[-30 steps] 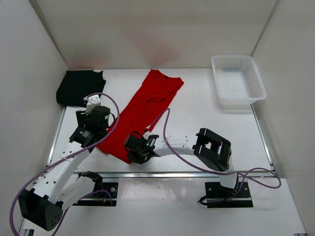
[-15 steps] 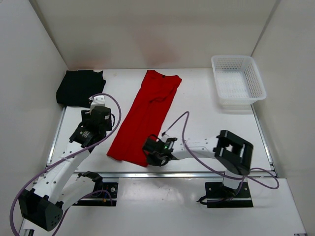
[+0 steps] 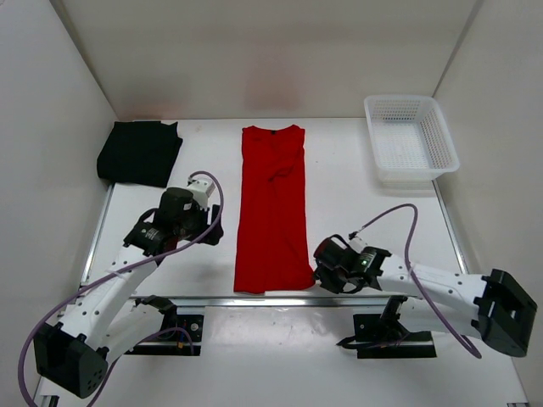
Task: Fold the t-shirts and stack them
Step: Rotate the tshirt 90 degrees
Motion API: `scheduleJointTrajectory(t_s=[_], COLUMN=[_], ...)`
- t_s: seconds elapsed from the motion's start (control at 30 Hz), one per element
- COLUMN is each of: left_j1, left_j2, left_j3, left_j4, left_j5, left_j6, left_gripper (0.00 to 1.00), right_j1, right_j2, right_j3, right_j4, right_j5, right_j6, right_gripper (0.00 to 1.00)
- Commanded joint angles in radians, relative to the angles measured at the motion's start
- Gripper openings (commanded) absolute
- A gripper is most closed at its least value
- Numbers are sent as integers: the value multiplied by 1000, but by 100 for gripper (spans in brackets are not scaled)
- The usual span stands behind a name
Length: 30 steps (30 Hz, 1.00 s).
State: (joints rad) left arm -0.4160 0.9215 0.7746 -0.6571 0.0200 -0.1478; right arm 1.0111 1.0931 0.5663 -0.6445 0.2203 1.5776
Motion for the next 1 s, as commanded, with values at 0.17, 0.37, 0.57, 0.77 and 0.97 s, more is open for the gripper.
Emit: scheduleJointTrajectory(t_s=[0.17,0.37,0.57,0.77,0.97], left_j1=[-10,5,69,103,117], left_j2=[-23,-24,-44,-36,-24], left_j3=[-103,-130,-232,-277,-342], left_j4=[19,11,54,59,100], left_j5=[267,327,404,366,408], left_j6=[-56,-154,-262,-338,-374], left_gripper=[78,74,72,71,71], right_j1=[85,208,228,198,170], right_j2=[-26,489,705,545,571], right_j3=[215,755,913,689,669], right_j4=[-278,-564,-589,-356,-287], right_j5=[135,243,219,186,156], right_j6=[-117,-370,-429,-429,-513], right_gripper=[52,78,50,44,45])
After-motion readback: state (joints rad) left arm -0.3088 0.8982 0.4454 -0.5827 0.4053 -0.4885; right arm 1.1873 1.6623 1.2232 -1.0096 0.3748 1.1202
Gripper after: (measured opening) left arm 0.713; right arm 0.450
